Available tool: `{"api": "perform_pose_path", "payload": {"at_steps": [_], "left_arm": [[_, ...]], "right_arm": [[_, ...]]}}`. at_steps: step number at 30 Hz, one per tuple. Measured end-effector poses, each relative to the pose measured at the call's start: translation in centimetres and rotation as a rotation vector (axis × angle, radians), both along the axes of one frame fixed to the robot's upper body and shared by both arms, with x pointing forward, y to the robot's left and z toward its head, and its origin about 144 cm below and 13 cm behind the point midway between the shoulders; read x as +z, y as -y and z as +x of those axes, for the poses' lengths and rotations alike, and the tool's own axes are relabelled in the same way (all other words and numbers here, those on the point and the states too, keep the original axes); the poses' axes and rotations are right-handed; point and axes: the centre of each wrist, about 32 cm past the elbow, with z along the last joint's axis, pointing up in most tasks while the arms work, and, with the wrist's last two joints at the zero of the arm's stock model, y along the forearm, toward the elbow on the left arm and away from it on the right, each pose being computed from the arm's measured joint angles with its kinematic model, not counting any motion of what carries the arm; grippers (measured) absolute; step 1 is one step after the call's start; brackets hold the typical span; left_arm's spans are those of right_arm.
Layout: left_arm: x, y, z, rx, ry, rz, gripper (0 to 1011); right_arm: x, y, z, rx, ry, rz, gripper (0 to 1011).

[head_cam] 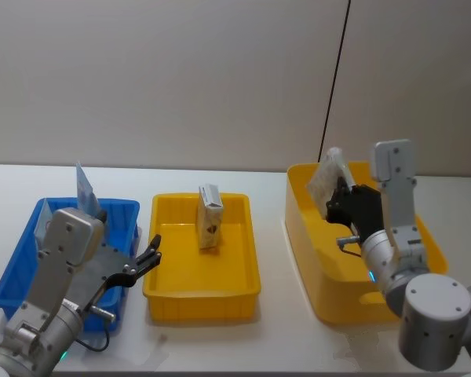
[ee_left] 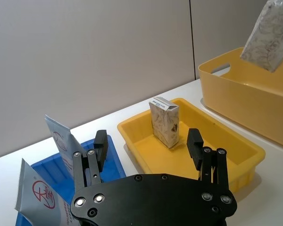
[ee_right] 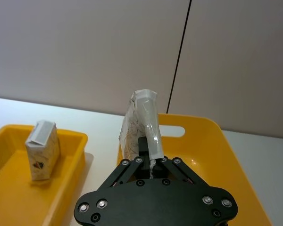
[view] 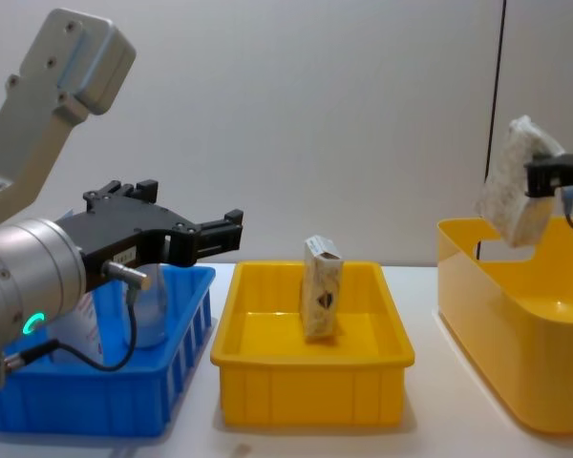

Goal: Bimanual collaborative sorting of washing and personal care products

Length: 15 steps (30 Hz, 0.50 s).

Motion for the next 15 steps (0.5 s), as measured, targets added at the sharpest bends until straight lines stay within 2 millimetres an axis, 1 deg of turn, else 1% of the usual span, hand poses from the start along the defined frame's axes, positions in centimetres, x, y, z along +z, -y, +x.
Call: {"api": "perform_pose_path", "payload": {"at_steps": [1, 2, 4, 5, 7, 9, 11, 12, 13, 15], "left_arm": [[0.0, 0.0, 0.0, 0.0, 0.0, 0.0, 1001], [0.0, 0.0, 0.0, 0.0, 0.0, 0.0, 1001], [0.0, 0.0, 0.0, 0.0, 0.0, 0.0, 1001], [0.0, 0.0, 0.0, 0.0, 0.0, 0.0, 1002], [0.0, 0.0, 0.0, 0.0, 0.0, 0.0, 1002], [0.0, 0.0, 0.0, 0.0, 0.0, 0.0, 1001], [0.0, 0.0, 0.0, 0.0, 0.0, 0.0, 1002], [0.0, 0.0, 0.0, 0.0, 0.0, 0.0, 1001], [0.0, 0.0, 0.0, 0.0, 0.0, 0.0, 1002], [0.0, 0.0, 0.0, 0.0, 0.0, 0.0, 1001]], "right_arm": [[0.0, 0.1, 0.0, -0.001, -0.005, -0.001, 5], [-0.1, 0.4, 0.0, -0.004, -0.016, -0.005, 50], [-0.1, 0.6, 0.1, -0.006, -0.029, -0.009, 75], [-0.2, 0.8, 0.1, -0.008, -0.04, -0.011, 147], [-0.3, 1.0, 0.2, -0.008, -0.051, -0.014, 190], [-0.4, 1.2, 0.3, -0.009, -0.061, -0.017, 268], [-0.4, 1.3, 0.3, -0.009, -0.069, -0.018, 308], [-0.5, 1.5, 0.3, -0.01, -0.075, -0.02, 370], [-0.5, 1.5, 0.4, -0.011, -0.077, -0.02, 391], [-0.5, 1.6, 0.4, -0.011, -0.084, -0.022, 475]]}}
